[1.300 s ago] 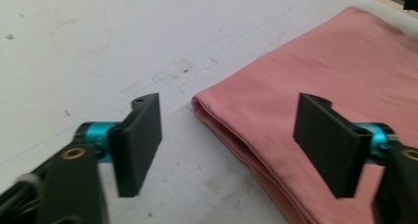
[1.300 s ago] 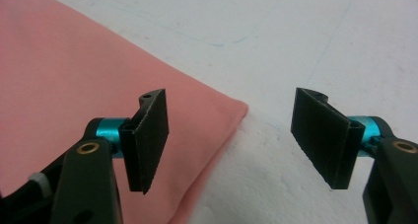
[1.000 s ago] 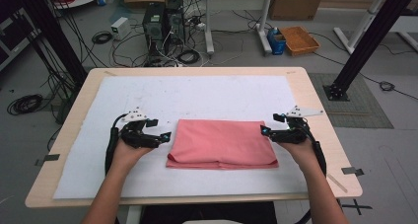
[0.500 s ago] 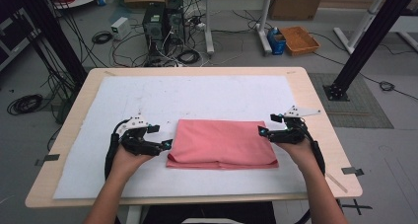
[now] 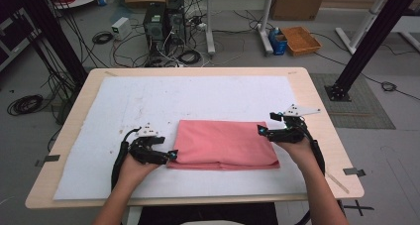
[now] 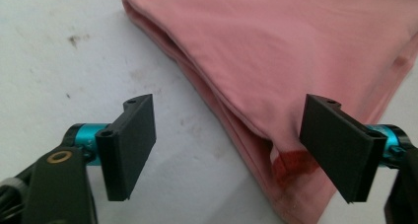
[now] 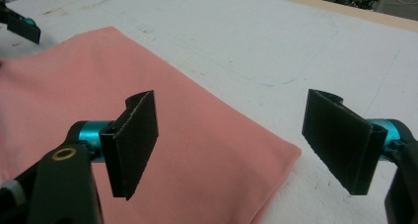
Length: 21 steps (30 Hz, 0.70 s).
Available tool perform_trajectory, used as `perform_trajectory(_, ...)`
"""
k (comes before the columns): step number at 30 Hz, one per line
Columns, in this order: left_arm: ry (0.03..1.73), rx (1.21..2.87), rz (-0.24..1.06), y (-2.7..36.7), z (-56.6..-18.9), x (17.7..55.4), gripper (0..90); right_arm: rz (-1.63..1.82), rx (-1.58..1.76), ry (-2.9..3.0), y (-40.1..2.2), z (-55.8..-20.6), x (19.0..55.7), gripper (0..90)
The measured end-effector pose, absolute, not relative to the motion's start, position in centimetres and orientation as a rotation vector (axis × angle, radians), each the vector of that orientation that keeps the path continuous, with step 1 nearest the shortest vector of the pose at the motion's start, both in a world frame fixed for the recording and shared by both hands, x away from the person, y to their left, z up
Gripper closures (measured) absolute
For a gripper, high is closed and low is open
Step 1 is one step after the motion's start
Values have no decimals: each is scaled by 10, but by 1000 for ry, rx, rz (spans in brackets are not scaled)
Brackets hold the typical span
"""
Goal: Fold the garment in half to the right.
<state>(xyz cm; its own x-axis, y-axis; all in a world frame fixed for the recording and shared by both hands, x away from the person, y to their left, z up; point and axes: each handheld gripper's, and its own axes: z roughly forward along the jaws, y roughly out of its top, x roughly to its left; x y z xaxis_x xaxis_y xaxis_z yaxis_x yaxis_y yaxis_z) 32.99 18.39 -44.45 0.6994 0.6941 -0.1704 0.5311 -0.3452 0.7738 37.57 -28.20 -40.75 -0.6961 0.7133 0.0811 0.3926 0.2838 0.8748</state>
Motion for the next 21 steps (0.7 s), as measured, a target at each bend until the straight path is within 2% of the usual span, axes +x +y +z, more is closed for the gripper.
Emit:
perform_trajectory(3,967,2035,227,184,-451,326,286,1373,1011,2244,-277,-408,380,214)
perform_trajectory(8,955,2044,283,182,-452,317,374,1360,996,2263,-267,-408,385,214)
perform_trajectory(10,949,2046,272,180,-451,314,443,1346,983,2273,-263,-408,386,214)
perform_trajectory(16,938,2050,272,175,-452,306,517,1345,975,2280,-258,-407,388,214)
perform_trajectory(21,926,2023,209,175,-453,298,581,1337,965,2287,-254,-407,389,214)
